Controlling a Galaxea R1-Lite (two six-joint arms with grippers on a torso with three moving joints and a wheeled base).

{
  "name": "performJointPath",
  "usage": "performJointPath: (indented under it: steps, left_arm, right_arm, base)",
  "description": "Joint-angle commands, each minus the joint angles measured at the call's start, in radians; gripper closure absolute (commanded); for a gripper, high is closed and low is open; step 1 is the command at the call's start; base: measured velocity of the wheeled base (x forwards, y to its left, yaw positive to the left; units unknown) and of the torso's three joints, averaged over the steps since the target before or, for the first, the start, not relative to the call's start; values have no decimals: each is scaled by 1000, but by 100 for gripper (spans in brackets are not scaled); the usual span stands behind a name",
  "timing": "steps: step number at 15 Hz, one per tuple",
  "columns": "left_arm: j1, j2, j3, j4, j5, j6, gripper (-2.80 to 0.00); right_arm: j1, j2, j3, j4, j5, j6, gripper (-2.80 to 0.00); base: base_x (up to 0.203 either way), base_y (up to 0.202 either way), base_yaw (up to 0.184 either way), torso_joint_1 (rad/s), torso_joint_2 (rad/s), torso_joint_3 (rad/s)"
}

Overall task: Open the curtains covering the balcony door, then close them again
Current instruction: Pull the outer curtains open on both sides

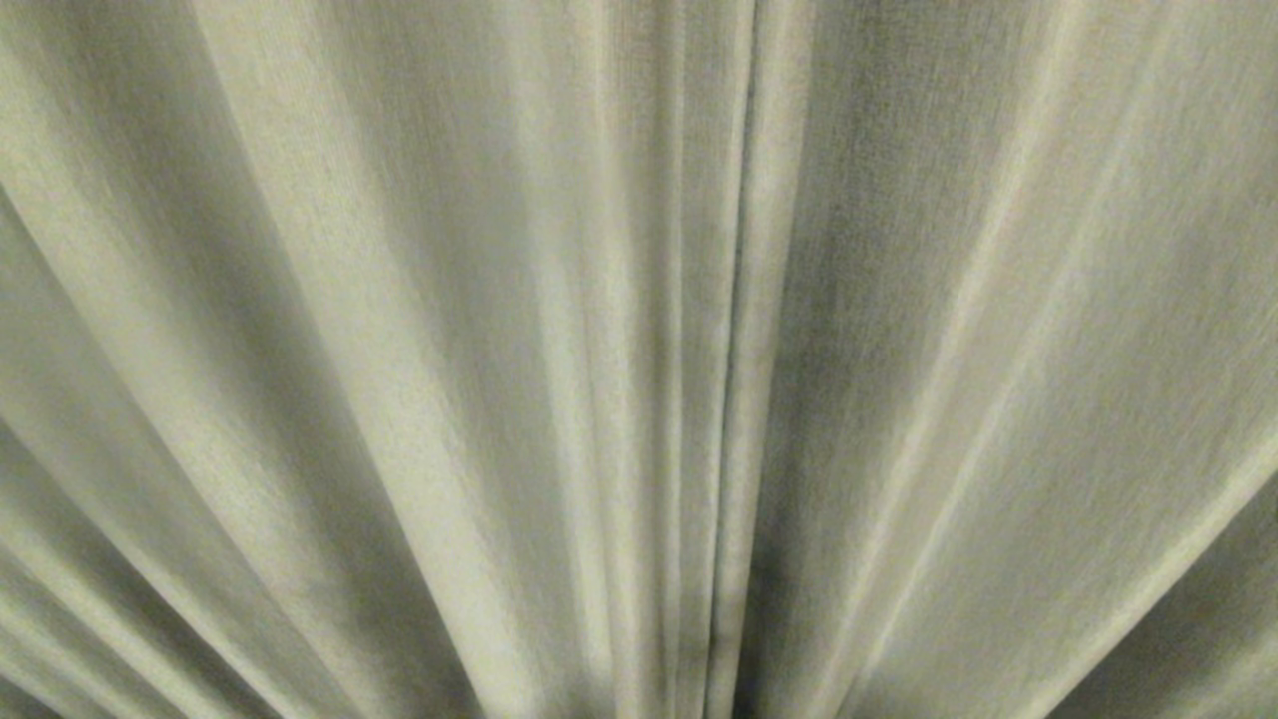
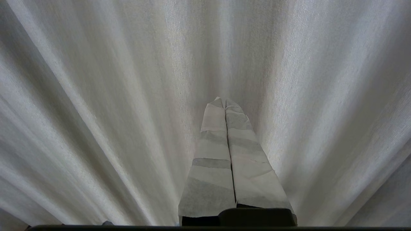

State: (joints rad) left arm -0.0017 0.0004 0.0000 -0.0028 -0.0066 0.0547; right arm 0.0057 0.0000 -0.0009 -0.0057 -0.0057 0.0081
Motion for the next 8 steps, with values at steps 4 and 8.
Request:
performJointPath:
  steps: [4,8]
  left_arm:
    - [0,0,0,0,0,1,0]
    - [0,0,0,0,0,1,0]
  right_arm:
    - [0,0,1,0,0,4,0]
    - [0,1,1,0,0,4,0]
  base:
    - [0,0,0,0,0,0]
    - [0,0,0,0,0,0]
